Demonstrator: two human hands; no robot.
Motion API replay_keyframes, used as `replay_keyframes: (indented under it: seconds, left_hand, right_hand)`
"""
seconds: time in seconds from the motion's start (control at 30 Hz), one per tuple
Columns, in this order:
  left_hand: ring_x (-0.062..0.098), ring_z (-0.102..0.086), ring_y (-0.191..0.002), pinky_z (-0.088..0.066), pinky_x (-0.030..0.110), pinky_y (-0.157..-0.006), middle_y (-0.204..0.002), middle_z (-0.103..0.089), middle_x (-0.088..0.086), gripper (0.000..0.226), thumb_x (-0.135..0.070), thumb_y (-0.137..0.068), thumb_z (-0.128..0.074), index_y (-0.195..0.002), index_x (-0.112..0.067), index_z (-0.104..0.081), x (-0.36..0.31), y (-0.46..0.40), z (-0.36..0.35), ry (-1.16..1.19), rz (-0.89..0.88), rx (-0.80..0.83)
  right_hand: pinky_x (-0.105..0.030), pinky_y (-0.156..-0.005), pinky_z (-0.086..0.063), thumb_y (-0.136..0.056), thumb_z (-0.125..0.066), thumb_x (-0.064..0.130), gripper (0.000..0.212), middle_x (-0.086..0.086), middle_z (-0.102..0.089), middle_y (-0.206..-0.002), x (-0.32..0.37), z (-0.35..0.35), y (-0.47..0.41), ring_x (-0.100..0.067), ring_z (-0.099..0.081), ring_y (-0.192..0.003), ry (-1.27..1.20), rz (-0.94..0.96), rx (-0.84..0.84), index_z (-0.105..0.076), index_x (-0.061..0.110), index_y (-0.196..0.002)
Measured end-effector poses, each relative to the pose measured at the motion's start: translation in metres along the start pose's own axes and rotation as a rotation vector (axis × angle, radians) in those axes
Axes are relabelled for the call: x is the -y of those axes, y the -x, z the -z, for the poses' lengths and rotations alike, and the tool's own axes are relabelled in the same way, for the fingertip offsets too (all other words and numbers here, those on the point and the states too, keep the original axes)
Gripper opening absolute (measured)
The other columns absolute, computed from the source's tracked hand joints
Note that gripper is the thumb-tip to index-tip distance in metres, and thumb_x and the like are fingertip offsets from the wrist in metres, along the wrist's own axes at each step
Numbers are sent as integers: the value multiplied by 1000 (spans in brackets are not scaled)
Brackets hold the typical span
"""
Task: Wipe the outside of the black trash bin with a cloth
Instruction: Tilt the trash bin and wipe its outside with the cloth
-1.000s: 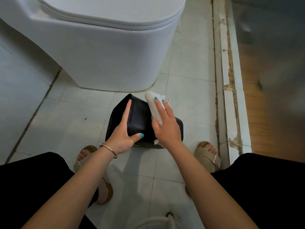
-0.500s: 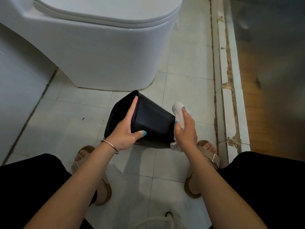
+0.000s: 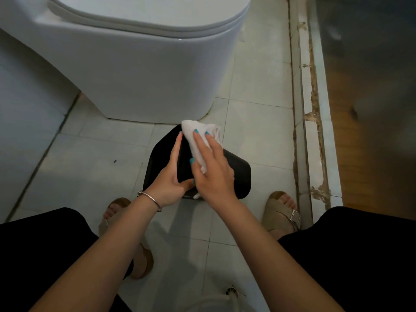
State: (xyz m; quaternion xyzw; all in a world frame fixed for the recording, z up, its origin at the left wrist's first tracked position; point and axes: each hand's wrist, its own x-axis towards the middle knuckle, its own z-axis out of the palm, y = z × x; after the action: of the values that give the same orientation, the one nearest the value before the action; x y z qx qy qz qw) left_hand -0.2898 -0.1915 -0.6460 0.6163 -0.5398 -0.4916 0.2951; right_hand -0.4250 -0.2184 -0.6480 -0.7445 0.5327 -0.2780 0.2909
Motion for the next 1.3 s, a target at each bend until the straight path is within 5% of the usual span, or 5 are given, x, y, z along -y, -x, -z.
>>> replay_keyframes:
  seconds: [0.1, 0.4, 0.9, 1.07, 1.3]
  left_hand:
    - [-14, -53, -100, -49, 19, -85, -125, -38, -27, 110, -2, -84, -67, -149, -40, 12, 0, 2, 0, -3, 24, -14]
    - [-32, -44, -94, -41, 0, -77, -119, -25, -44, 110, -4, -84, -69, -147, -42, 12, -5, -4, -1, -11, -4, 26]
    - [-23, -32, -121, -34, 7, -96, -148, -19, -28, 111, 2, -82, -68, -148, -45, 6, 9, 2, 4, 64, 4, -42]
    - [-23, -32, -120, -35, 3, -92, -150, -22, -21, 110, 1, -81, -69, -146, -49, 5, 10, 3, 5, 84, 9, -54]
    - [-18, -34, -122, -31, -2, -90, -151, -21, -22, 107, -1, -83, -68, -147, -49, 2, 3, 1, 0, 57, 2, -71]
  right_hand:
    - [-38, -93, -47, -94, -52, 23, 64, 6, -23, -155, 6, -2, 2, -18, -42, -126, 15, 66, 29, -25, 40, -149]
    - [-50, -103, -41, -93, -49, 47, 71, 9, -4, -161, -11, 2, -3, -21, -28, -140, -17, 25, 44, 0, 58, -143]
    - [-41, -88, -51, -94, -47, 32, 61, 7, -18, -159, -28, -4, -4, -18, -45, -124, -5, -72, 0, -20, 51, -146]
    - [-22, -83, -39, -95, -48, 28, 61, 11, -20, -158, -47, 1, -5, -14, -44, -125, 0, -175, -4, -24, 50, -146]
    - [-30, -83, -38, -95, -45, 27, 60, 13, -19, -158, -90, 18, 0, -14, -36, -135, -11, -398, -28, -21, 51, -145]
